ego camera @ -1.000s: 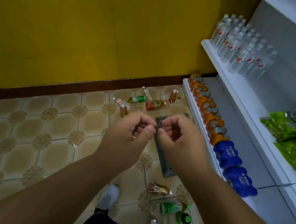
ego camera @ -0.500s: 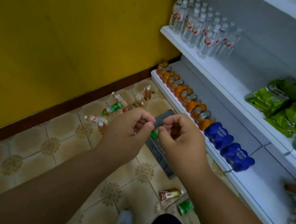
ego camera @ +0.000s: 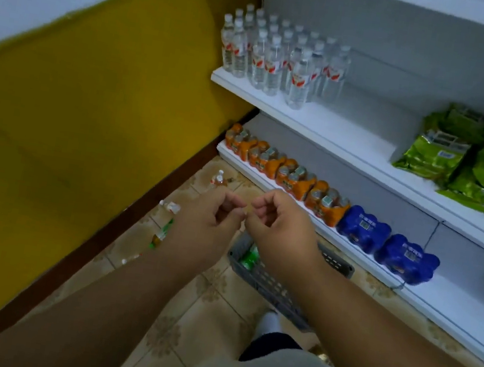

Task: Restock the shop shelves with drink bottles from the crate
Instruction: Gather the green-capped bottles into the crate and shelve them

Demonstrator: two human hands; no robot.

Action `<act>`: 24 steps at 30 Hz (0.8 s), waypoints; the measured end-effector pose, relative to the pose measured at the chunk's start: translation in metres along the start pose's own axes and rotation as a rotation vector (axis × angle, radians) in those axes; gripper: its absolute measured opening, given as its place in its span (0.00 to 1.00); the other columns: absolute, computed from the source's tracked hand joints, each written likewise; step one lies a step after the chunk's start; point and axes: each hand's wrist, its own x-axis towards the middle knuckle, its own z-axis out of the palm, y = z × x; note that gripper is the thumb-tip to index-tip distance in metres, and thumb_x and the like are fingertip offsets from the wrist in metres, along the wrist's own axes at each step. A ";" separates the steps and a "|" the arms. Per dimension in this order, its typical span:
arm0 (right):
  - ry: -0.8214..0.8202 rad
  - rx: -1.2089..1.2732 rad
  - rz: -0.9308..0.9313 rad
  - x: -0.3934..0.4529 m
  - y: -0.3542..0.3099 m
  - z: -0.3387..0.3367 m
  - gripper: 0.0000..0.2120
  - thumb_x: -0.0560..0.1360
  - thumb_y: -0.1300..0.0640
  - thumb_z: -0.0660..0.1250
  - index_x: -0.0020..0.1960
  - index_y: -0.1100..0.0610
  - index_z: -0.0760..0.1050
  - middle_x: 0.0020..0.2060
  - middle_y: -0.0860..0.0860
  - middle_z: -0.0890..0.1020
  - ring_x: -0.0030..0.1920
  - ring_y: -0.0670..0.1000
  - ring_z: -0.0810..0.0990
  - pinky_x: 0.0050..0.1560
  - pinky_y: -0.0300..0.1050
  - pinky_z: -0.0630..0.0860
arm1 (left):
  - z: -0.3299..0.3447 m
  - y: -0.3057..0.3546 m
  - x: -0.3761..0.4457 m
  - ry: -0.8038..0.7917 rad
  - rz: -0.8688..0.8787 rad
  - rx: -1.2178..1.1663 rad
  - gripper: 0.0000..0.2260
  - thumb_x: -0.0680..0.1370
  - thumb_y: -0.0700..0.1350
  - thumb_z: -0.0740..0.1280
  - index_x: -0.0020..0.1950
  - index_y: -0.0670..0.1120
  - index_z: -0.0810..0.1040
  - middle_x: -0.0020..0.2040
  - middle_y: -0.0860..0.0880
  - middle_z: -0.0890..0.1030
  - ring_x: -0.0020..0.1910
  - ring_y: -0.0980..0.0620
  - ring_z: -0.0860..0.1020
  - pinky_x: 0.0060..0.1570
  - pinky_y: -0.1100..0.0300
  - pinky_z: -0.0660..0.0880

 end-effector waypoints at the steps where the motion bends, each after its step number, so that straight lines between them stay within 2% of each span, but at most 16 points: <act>1: 0.018 -0.018 0.000 0.013 0.001 0.000 0.07 0.75 0.59 0.72 0.45 0.48 0.76 0.40 0.47 0.80 0.40 0.46 0.78 0.40 0.44 0.78 | 0.002 -0.001 0.015 -0.015 0.006 -0.005 0.08 0.82 0.45 0.67 0.48 0.59 0.77 0.43 0.57 0.82 0.42 0.61 0.80 0.42 0.61 0.77; 5: 0.059 -0.065 0.059 0.064 0.010 0.008 0.07 0.75 0.58 0.72 0.44 0.47 0.76 0.40 0.47 0.80 0.41 0.48 0.79 0.44 0.50 0.80 | 0.009 -0.021 0.073 -0.108 0.011 0.035 0.11 0.82 0.48 0.65 0.45 0.66 0.74 0.45 0.63 0.80 0.44 0.63 0.78 0.41 0.58 0.78; 8: 0.091 -0.046 0.180 0.099 0.036 0.024 0.04 0.75 0.58 0.72 0.48 0.54 0.78 0.43 0.52 0.82 0.44 0.52 0.81 0.48 0.54 0.81 | 0.021 -0.050 0.114 -0.197 -0.034 0.005 0.13 0.80 0.50 0.64 0.44 0.71 0.74 0.44 0.59 0.81 0.46 0.57 0.81 0.50 0.45 0.82; 10: 0.119 -0.019 0.230 0.118 0.055 0.038 0.05 0.76 0.57 0.71 0.50 0.57 0.78 0.44 0.54 0.82 0.45 0.55 0.81 0.49 0.55 0.81 | 0.028 -0.068 0.139 -0.242 -0.056 -0.021 0.15 0.80 0.50 0.63 0.44 0.73 0.74 0.44 0.57 0.81 0.46 0.55 0.81 0.51 0.44 0.81; 13: 0.182 -0.002 0.324 0.142 0.085 0.060 0.05 0.77 0.57 0.70 0.50 0.57 0.76 0.44 0.55 0.81 0.45 0.55 0.80 0.45 0.50 0.79 | 0.048 -0.103 0.179 -0.329 -0.041 -0.010 0.10 0.78 0.53 0.62 0.44 0.70 0.75 0.44 0.58 0.81 0.44 0.59 0.80 0.49 0.51 0.80; 16: 0.262 0.065 0.425 0.162 0.124 0.080 0.07 0.76 0.58 0.70 0.45 0.50 0.72 0.41 0.50 0.79 0.34 0.43 0.76 0.29 0.35 0.75 | 0.071 -0.138 0.212 -0.404 -0.032 0.008 0.08 0.80 0.49 0.64 0.46 0.64 0.74 0.47 0.58 0.82 0.47 0.56 0.81 0.47 0.55 0.79; 18: 0.327 0.072 0.469 0.176 0.153 0.089 0.09 0.75 0.59 0.71 0.44 0.49 0.71 0.37 0.46 0.77 0.33 0.40 0.74 0.32 0.31 0.72 | 0.090 -0.159 0.232 -0.444 -0.031 0.029 0.10 0.82 0.46 0.64 0.48 0.64 0.73 0.49 0.57 0.82 0.49 0.55 0.82 0.48 0.55 0.79; 21: 0.375 0.100 0.548 0.193 0.204 0.102 0.10 0.74 0.59 0.71 0.43 0.49 0.71 0.37 0.45 0.77 0.37 0.44 0.76 0.40 0.39 0.76 | 0.129 -0.198 0.255 -0.463 -0.122 -0.005 0.10 0.81 0.45 0.66 0.49 0.62 0.74 0.50 0.52 0.82 0.50 0.48 0.83 0.55 0.44 0.80; 24: 0.395 0.090 0.615 0.209 0.275 0.119 0.11 0.73 0.56 0.73 0.42 0.47 0.71 0.38 0.45 0.77 0.37 0.43 0.76 0.36 0.33 0.74 | 0.176 -0.251 0.264 -0.440 -0.209 -0.037 0.06 0.77 0.49 0.65 0.49 0.62 0.75 0.51 0.51 0.83 0.51 0.48 0.83 0.56 0.43 0.80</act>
